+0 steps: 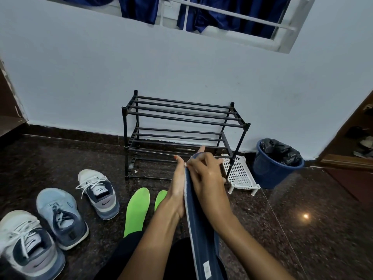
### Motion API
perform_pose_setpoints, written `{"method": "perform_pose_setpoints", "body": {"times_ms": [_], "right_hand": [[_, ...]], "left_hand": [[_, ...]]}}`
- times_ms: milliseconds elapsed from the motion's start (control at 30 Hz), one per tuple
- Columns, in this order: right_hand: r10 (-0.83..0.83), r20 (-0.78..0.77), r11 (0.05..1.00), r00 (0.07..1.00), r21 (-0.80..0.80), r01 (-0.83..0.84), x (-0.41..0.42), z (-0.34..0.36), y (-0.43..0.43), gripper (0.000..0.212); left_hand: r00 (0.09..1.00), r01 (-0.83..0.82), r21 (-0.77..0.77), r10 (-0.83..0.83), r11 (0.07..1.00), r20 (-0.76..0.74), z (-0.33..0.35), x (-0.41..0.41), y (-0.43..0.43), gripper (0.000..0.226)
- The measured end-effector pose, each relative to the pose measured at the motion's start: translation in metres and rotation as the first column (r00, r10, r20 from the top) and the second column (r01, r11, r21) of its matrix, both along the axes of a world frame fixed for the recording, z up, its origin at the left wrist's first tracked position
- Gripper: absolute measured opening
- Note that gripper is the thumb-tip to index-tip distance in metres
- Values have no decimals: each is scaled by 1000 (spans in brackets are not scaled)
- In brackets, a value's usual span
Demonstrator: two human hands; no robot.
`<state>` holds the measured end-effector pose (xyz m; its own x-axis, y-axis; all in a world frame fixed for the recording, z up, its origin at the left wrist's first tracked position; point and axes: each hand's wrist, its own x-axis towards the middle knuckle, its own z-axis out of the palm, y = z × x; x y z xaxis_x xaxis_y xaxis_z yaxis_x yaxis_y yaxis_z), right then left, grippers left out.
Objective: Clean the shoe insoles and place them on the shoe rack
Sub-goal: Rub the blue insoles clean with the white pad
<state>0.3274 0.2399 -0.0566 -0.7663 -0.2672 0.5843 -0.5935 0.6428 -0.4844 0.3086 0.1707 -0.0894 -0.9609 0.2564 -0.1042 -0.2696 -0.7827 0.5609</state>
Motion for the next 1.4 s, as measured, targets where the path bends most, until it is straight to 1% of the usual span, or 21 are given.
{"method": "perform_pose_setpoints", "body": {"times_ms": [100,133,167,200,267,333,400,467,533,633,667,700,767,833,933,1000,1100,1267,1400], "right_hand": [[57,85,993,995,-112,-47,11,-1,-2,15],[64,108,992,992,-116,-52,10,0,-2,16],[55,93,995,994,-85,-47,8,2,0,15],[26,42,999,999,-28,-25,5,3,1,13],[-35,-36,999,999,13,36,-6,6,6,10],[-84,-77,996,994,4,84,-18,10,10,10],[-124,-95,992,988,-42,121,-23,11,12,10],[-113,-115,993,987,-53,108,-18,8,7,10],[-90,-108,996,990,-15,89,-7,0,-2,10],[-68,-78,998,995,-18,67,-3,-4,-5,11],[-75,-76,997,994,-22,73,-6,-2,-4,11],[-85,-81,996,993,-30,83,-10,0,-1,10],[-124,-91,991,988,-65,119,-17,5,5,10],[-172,-102,983,980,-87,164,-20,7,10,11],[-221,-134,975,966,-62,215,-17,5,14,11],[-235,-134,971,963,-75,227,-14,0,17,10],[-240,-109,969,965,-85,231,-10,-5,20,10],[-244,-109,968,964,-94,234,-17,0,19,10],[-241,-143,969,960,-84,231,-24,4,17,9]], "left_hand": [[999,26,37,-25,999,-49,3,2,-1,70],[999,22,32,-20,999,-48,3,2,-1,69],[999,13,24,-12,1000,-46,4,2,0,67],[999,4,28,-3,1000,-33,3,2,0,66],[999,-32,48,32,998,-7,7,3,0,62],[1000,-25,22,26,999,-16,8,4,0,59],[1000,-4,-12,3,1000,-14,9,5,-1,57],[1000,2,-12,-2,1000,-16,10,7,-1,56],[1000,-8,6,8,1000,-13,13,10,0,58],[999,-43,24,43,999,11,10,7,3,57],[999,-43,54,43,998,5,10,7,2,58],[999,-41,89,41,995,2,9,7,1,57],[999,-33,123,37,992,-31,7,5,0,46],[997,-33,118,40,993,-64,12,6,0,36],[996,-68,87,72,994,-46,15,8,0,41],[999,-45,114,48,992,-20,16,7,1,42],[1000,-23,143,22,989,6,20,9,1,53],[999,-36,138,36,990,3,23,13,3,45],[1000,-12,81,13,997,-13,23,15,3,36]]}}
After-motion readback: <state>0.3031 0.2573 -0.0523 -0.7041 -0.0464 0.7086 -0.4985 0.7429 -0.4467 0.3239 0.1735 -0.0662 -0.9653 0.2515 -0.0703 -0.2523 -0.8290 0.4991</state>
